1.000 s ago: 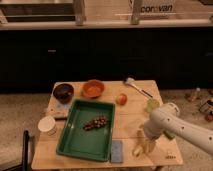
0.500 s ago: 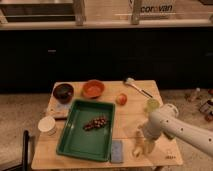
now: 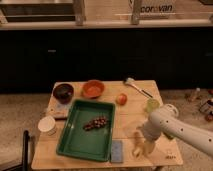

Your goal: Place banana in red bowl

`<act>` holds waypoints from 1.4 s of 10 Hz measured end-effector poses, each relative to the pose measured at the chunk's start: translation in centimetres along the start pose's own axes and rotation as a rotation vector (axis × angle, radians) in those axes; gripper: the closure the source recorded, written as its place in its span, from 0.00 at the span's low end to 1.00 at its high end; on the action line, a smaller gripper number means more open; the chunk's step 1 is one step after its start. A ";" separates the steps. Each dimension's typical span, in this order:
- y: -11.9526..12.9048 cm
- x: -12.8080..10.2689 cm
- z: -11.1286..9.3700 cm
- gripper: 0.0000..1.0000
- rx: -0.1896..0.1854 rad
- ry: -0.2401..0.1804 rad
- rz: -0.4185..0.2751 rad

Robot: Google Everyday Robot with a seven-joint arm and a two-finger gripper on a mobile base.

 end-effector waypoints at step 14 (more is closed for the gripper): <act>0.4 0.1 -4.1 1.00 0.075 -0.022 -0.023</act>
